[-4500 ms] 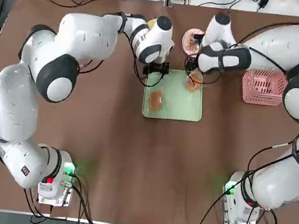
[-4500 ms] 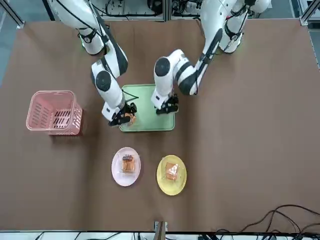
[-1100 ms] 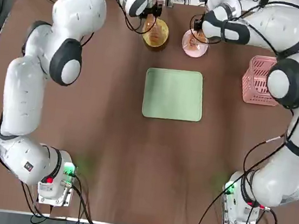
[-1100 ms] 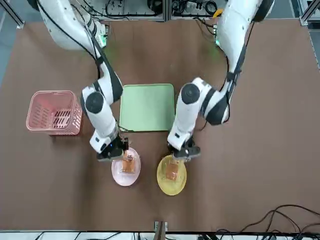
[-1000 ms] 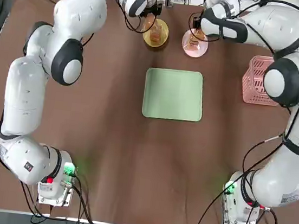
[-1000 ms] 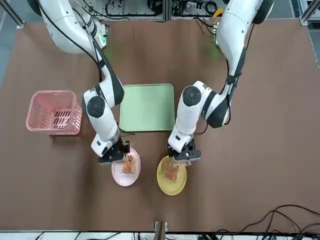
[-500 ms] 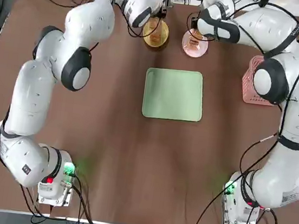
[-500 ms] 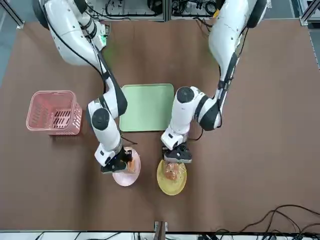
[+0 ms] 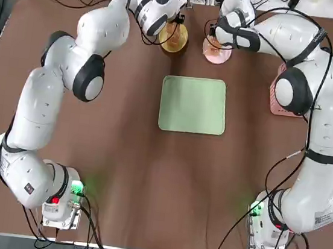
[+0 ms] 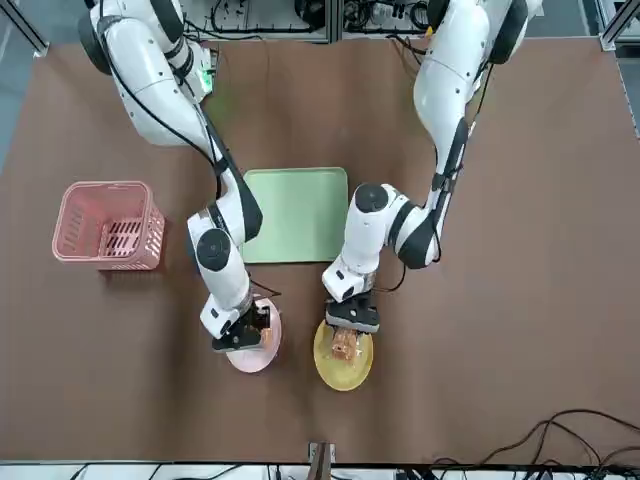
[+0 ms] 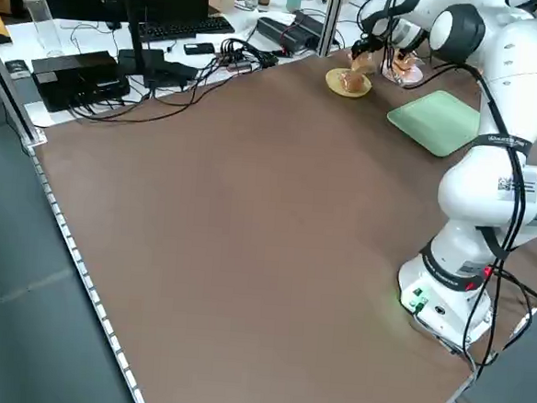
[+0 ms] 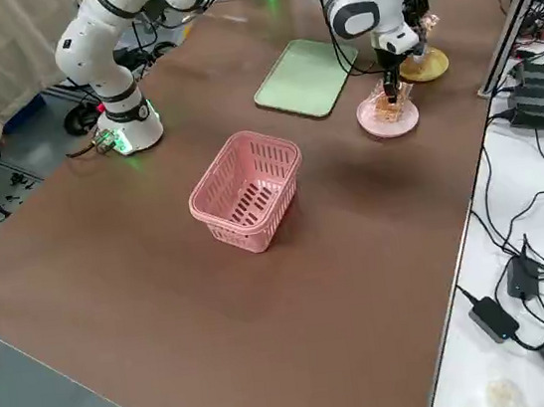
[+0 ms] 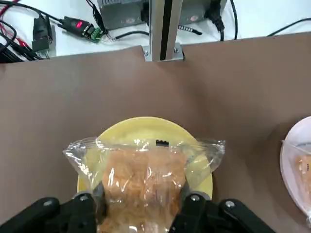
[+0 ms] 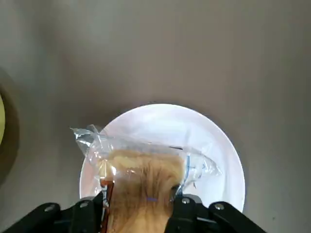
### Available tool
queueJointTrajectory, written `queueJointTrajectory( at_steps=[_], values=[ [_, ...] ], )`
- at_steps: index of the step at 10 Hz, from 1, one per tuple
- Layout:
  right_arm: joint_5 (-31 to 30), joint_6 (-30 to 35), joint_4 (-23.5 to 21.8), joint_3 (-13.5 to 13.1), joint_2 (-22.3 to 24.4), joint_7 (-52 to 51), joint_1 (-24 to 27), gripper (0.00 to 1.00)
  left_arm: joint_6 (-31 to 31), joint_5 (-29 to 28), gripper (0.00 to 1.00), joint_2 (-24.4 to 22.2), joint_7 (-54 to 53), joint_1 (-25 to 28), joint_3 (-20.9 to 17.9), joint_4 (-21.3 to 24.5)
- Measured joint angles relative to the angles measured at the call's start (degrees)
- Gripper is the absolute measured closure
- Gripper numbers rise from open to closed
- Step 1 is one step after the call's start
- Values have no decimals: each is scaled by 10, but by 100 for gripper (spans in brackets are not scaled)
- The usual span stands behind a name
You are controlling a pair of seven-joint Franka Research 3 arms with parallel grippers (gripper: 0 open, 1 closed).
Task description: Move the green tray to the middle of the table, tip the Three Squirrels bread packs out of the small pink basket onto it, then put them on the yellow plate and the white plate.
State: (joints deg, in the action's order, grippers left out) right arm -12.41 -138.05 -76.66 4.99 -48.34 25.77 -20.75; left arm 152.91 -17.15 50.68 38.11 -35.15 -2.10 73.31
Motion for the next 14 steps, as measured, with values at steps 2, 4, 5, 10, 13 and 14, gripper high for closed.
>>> queueJointTrajectory(
  at_steps=[2,4,5,10,13,14],
  values=[
    [0,-13,0,-5,-3,0,0,52,3,0,44,8,0,-1,0,-1],
    [1,-17,0,-10,-4,0,0,46,3,0,43,8,0,-3,0,-5],
    [1,-17,0,-13,-7,0,0,33,3,0,43,8,0,-3,-1,-7],
    [1,-19,0,-17,-16,0,1,1,34,0,43,28,-1,-2,-16,-15],
    [1,-19,0,-16,-16,0,1,1,35,0,42,40,-2,-3,-21,-31],
    [1,-18,0,-16,-14,0,0,1,38,0,40,41,-2,-3,-21,-32]
  ],
)
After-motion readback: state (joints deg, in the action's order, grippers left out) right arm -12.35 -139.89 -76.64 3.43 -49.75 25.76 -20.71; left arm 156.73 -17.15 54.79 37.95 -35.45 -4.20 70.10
